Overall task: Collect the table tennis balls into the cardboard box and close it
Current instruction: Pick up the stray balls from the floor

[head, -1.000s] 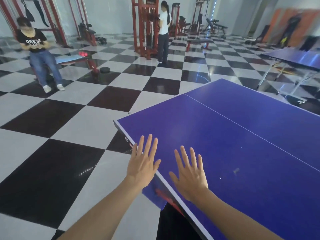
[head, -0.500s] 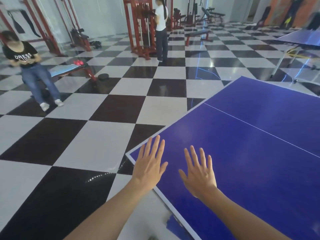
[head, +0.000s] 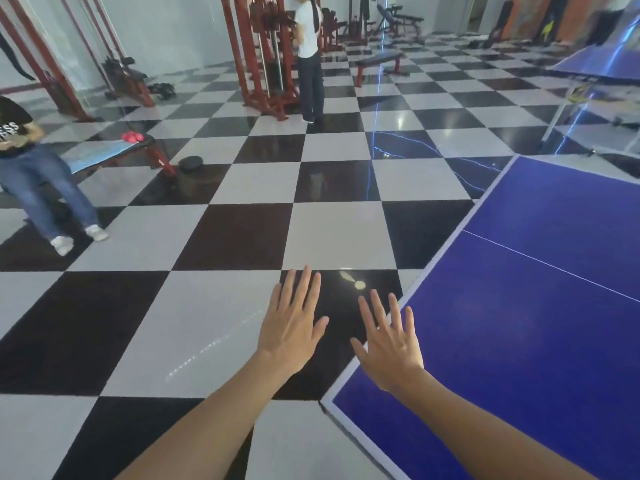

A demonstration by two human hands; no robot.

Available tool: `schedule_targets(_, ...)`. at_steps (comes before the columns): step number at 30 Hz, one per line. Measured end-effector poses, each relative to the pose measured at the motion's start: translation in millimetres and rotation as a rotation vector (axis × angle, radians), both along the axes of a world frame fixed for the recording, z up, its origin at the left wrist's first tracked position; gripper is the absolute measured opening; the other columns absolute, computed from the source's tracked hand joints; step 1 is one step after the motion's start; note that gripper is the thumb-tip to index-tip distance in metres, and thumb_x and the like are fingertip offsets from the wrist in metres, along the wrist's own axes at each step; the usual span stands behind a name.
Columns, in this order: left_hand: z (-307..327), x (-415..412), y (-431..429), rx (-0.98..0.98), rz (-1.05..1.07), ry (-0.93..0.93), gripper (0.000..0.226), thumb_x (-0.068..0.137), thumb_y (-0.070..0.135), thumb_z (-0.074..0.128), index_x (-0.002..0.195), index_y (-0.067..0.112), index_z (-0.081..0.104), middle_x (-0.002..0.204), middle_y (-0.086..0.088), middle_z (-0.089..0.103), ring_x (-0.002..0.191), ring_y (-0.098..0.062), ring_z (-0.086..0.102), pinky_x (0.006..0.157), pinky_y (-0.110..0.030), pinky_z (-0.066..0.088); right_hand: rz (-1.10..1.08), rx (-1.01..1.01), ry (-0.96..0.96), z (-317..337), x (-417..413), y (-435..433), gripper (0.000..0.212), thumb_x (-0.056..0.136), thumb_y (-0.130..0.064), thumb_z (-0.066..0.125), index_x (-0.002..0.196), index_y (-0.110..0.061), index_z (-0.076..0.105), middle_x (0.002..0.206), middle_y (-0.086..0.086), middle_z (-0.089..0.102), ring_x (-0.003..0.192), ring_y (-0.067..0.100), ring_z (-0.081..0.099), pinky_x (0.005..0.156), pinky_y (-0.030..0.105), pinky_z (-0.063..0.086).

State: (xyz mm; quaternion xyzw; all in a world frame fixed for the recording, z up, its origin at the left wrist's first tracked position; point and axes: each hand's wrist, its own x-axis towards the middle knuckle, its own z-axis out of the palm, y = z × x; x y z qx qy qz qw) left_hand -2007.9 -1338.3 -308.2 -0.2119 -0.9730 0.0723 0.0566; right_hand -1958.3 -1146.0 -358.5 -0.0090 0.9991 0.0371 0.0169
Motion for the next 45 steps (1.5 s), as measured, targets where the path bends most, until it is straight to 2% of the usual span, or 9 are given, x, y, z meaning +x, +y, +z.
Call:
schedule_targets(8,-3.6,-130.6,-88.2,-0.056,-0.296,-0.083,0.075,0.101,0.055,0.017,0.154,0.014,-0.017,0.162,-0.011,-0.020,0.149,-0.035,-0.013,0.123,-0.049,0.007,-0.313,-0.024,-0.051,-13.2,-67.5,-100.9,0.077,0.096,-0.060,0.016,0.152,-0.017,-0.016,0.161,0.011,-0.018,0.146,0.043,-0.013,0.116,0.060,0.004)
schedule_targets(13,-4.4,-194.2,-104.4,-0.049,-0.448,-0.072,0.076,0.102,0.054,0.019,0.154,0.011,-0.015,0.162,-0.013,-0.019,0.149,-0.037,-0.013,0.121,-0.048,0.004,-0.417,-0.059,-0.083,-11.8,-98.8,-147.1,0.075,0.098,-0.058,0.020,0.153,-0.018,-0.012,0.162,0.010,-0.015,0.147,0.041,-0.010,0.118,0.057,0.005)
schedule_targets(18,-10.8,-258.0,-99.8,-0.044,-0.557,-0.087,0.076,0.102,0.054,0.019,0.154,0.012,-0.018,0.161,-0.013,-0.021,0.148,-0.037,-0.015,0.122,-0.049,0.004,-0.535,-0.050,-0.102,-22.3,-153.3,-157.5,0.075,0.097,-0.057,0.017,0.153,-0.018,-0.012,0.162,0.011,-0.016,0.147,0.041,-0.010,0.118,0.056,0.003)
schedule_targets(26,-19.8,-401.6,-76.5,-0.086,-0.668,-0.063,0.076,0.102,0.054,0.019,0.152,0.015,-0.022,0.160,-0.012,-0.025,0.147,-0.038,-0.018,0.122,-0.051,0.006,-0.680,-0.124,-0.079,-56.2,-304.7,-141.9,0.076,0.097,-0.058,0.018,0.153,-0.018,-0.013,0.161,0.010,-0.017,0.147,0.041,-0.012,0.118,0.055,0.002)
schedule_targets(32,-2.4,-527.5,-36.2,-0.120,-0.693,-0.026,0.077,0.101,0.057,0.016,0.150,0.016,-0.027,0.159,-0.011,-0.029,0.146,-0.037,-0.021,0.122,-0.050,0.005,-0.729,-0.135,-0.052,-39.0,-415.2,-103.4,0.075,0.098,-0.055,0.022,0.154,-0.018,-0.010,0.163,0.010,-0.012,0.147,0.042,-0.007,0.118,0.056,0.007)
schedule_targets(37,8.5,-608.7,18.0,-0.122,-0.772,-0.008,0.076,0.101,0.056,0.013,0.147,0.015,-0.032,0.158,-0.012,-0.030,0.146,-0.038,-0.021,0.123,-0.050,0.005,-0.782,-0.111,0.002,-22.4,-485.0,-63.3,0.073,0.097,-0.054,0.027,0.155,-0.017,0.002,0.163,0.011,-0.001,0.147,0.043,0.000,0.116,0.057,0.012)
schedule_targets(45,-3.4,-729.1,128.9,-0.095,-0.971,-0.042,0.074,0.103,0.051,0.016,0.149,0.013,-0.028,0.159,-0.013,-0.028,0.147,-0.037,-0.020,0.122,-0.050,0.008,-0.983,-0.108,0.011,-41.2,-592.3,5.6,0.072,0.099,-0.053,0.025,0.154,-0.022,-0.007,0.163,0.009,-0.011,0.147,0.042,-0.009,0.117,0.056,0.004)
